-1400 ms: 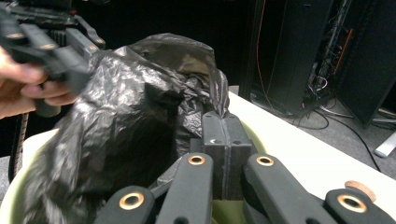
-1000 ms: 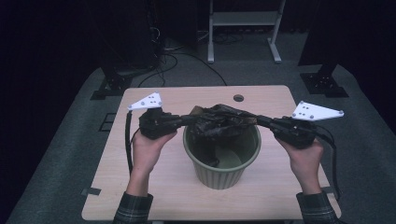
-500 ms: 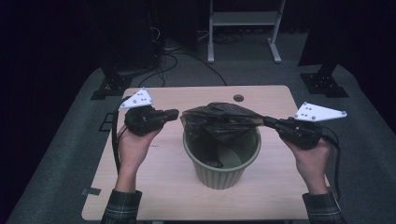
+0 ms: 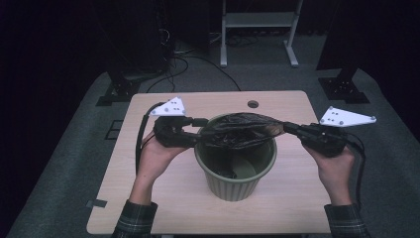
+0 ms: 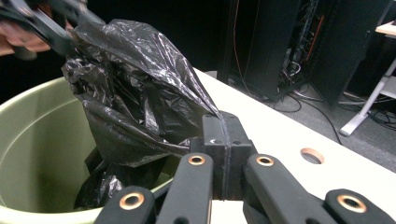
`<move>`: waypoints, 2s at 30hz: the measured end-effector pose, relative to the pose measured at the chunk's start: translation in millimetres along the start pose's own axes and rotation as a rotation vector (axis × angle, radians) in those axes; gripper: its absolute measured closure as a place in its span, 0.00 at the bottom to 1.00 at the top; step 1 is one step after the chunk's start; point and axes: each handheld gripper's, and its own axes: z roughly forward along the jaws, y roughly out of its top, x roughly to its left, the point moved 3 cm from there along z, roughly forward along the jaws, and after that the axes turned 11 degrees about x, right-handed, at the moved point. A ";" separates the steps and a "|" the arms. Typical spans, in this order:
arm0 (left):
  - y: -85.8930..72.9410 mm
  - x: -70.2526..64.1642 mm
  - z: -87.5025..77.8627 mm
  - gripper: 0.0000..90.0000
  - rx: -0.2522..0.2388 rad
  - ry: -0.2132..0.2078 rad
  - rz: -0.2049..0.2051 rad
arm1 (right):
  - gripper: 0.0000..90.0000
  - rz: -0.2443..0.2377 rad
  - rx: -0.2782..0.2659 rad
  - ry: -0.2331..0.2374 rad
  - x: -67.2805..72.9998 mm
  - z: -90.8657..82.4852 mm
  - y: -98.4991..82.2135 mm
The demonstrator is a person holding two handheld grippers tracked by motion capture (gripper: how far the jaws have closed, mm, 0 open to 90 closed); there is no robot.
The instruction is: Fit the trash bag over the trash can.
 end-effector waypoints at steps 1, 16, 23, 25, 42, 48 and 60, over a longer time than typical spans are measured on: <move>0.1 0.5 4.3 0.80 0.013 -0.019 0.001 | 1.00 0.000 -0.003 0.004 0.0 0.2 0.5; 28.1 10.3 22.8 1.00 -0.082 -0.067 -0.139 | 0.77 -0.017 -0.119 0.031 27.2 -23.0 18.1; 37.4 13.2 28.4 1.00 -0.091 -0.037 -0.194 | 0.71 -0.061 -0.130 0.074 53.4 -12.4 28.5; 38.5 15.0 30.8 1.00 -0.074 -0.021 -0.205 | 0.71 -0.076 -0.135 0.072 58.1 -13.4 32.0; 44.7 15.6 43.9 1.00 -0.074 -0.023 -0.277 | 0.70 -0.124 -0.078 0.105 80.5 0.1 42.4; 46.4 10.9 39.4 1.00 -0.095 -0.061 -0.275 | 0.72 -0.118 0.000 0.099 74.3 36.7 39.5; 32.0 23.4 23.0 1.00 -0.137 -0.064 -0.320 | 1.00 -0.147 0.072 0.140 72.7 47.7 28.0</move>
